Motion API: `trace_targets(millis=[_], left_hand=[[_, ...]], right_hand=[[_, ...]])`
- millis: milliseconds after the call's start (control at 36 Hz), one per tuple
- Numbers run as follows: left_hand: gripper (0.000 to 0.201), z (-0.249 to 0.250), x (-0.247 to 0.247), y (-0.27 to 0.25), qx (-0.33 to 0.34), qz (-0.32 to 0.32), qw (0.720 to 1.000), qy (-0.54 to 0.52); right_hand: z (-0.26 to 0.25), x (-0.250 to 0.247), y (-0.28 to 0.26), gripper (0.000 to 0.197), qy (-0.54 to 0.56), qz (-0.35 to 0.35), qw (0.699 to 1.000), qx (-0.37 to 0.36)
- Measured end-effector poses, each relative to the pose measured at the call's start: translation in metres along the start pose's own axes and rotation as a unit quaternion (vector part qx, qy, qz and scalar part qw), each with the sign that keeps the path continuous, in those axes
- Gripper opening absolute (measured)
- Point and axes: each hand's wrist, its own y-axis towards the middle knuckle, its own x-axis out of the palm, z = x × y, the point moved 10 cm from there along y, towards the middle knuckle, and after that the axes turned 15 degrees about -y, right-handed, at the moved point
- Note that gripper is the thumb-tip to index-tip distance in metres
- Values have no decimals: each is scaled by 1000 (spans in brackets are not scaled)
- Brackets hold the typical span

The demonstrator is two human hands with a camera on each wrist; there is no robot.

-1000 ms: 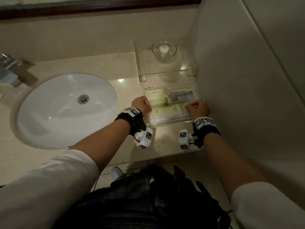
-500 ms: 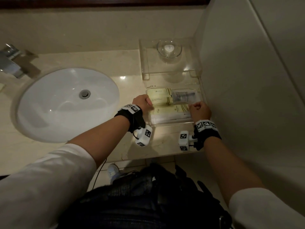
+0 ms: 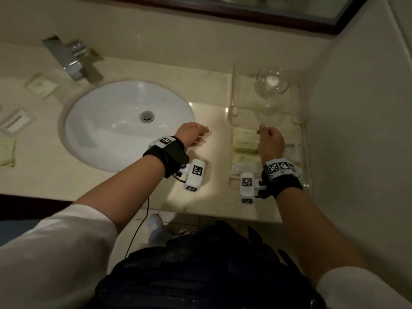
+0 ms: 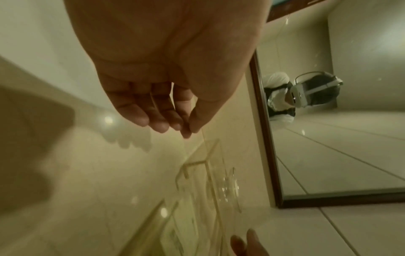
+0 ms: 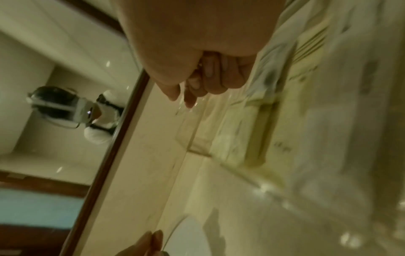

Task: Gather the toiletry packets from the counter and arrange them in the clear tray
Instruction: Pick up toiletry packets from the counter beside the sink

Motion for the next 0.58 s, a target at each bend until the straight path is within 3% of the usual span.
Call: trace_targets(millis=[139, 250, 361, 583], left_hand=[[15, 6, -77, -11, 5, 59, 998, -35], [15, 11, -148, -27, 9, 120, 991, -66], [6, 15, -225, -47, 22, 180, 980, -87], [6, 16, -361, -84, 45, 288, 948, -127]], right_hand=[[-67, 64, -22, 25, -10, -72, 995, -65], [-118, 123, -51, 31, -31, -143, 981, -126], [-170, 186, -92, 28, -73, -214, 957, -182], [-251, 290, -176, 20, -148, -313, 896, -277]])
